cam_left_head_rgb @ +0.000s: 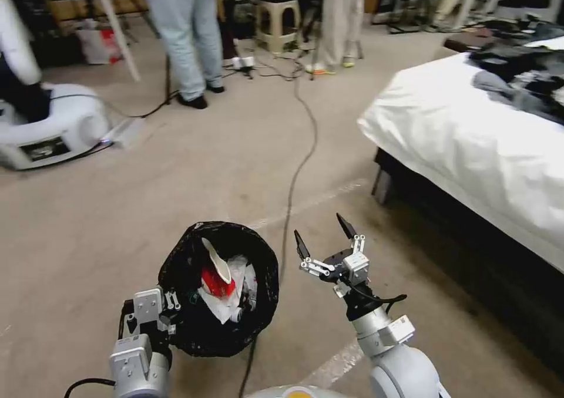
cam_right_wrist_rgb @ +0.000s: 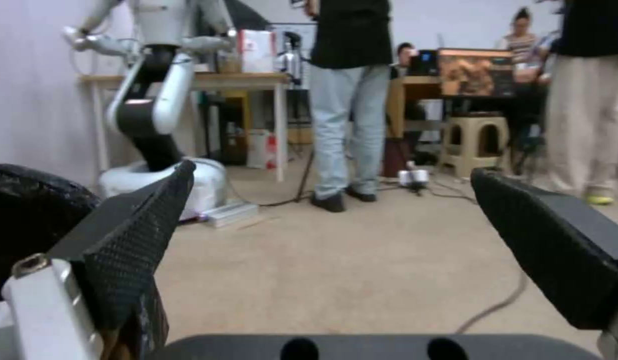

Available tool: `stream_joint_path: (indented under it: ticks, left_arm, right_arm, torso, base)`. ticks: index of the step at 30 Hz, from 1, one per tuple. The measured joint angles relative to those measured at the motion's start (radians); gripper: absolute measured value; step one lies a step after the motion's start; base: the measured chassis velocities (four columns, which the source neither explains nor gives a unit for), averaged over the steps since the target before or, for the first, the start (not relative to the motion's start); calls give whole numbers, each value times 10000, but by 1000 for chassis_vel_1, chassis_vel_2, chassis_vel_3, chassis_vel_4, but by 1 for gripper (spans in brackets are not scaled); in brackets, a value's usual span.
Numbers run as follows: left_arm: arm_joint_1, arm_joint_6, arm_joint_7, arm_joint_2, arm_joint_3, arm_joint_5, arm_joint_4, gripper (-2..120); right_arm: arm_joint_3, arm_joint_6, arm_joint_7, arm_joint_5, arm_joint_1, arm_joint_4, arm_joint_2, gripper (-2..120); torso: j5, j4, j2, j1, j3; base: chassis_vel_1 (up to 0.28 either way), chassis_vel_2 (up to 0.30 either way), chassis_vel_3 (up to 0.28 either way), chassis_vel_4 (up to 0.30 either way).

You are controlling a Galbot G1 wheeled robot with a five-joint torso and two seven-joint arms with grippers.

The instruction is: Pick up the trash bin, then pick up the garbage from the floor and place it into the trash bin.

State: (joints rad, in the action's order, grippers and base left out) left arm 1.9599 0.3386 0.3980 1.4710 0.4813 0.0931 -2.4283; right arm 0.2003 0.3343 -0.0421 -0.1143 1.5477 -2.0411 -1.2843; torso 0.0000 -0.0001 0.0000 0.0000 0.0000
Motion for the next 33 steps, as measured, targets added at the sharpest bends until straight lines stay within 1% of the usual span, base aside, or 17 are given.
stream_joint_path:
  ticks: [15,20,21,22,23,25,26,28,29,31,33]
  left_arm:
    - [-58,-67,29,26,6,0,187,0]
    - [-140,164,32,3,-10,232,299,0]
    - [-157,334,35,-12,-9,403,316,0]
    - [-194,692,67,-41,1,745,330,0]
    - [-194,692,67,-41,1,745,330,0]
    - [-267,1290,134,-77,48,1225,374,0]
    - [-267,1290,134,-77,48,1225,374,0]
    - [-367,1935,175,-115,125,1608,468,0]
    - [-367,1935,175,-115,125,1608,468,0]
    - [-491,2356,223,-131,208,1913,573,0]
    - [-517,2411,232,-131,222,1966,595,0]
  right_arm:
    - [74,130,-88,15,98,10,-60,100]
    - [139,190,-98,24,200,12,-75,100]
    - [169,212,-100,24,227,11,-71,100]
    - [195,240,-104,25,272,10,-65,100]
    - [195,240,-104,25,272,10,-65,100]
    - [222,281,-106,30,332,4,-64,100]
    - [222,281,-106,30,332,4,-64,100]
    - [232,310,-111,50,391,-18,-78,100]
    - [232,310,-111,50,391,-18,-78,100]
    - [233,323,-124,58,419,-34,-91,100]
    - [232,326,-127,59,422,-34,-95,100]
  torso:
    - [0,3,0,-1,0]
    - [0,-1,0,0,0]
    - [0,-3,0,-1,0]
    - [0,-2,0,0,0]
    - [0,-2,0,0,0]
    - [0,0,1,0,0]
    - [0,0,1,0,0]
    - [0,1,0,-1,0]
    - [0,1,0,-1,0]
    - [0,0,0,0,0]
    - [0,1,0,0,0]
  base:
    - [116,112,123,110]
    - [26,14,19,15]
    - [0,0,0,0]
    - [0,0,0,0]
    - [0,0,0,0]
    - [0,0,0,0]
    - [0,0,0,0]
    - [0,0,0,0]
    - [0,0,0,0]
    - [0,0,0,0]
    - [0,0,0,0]
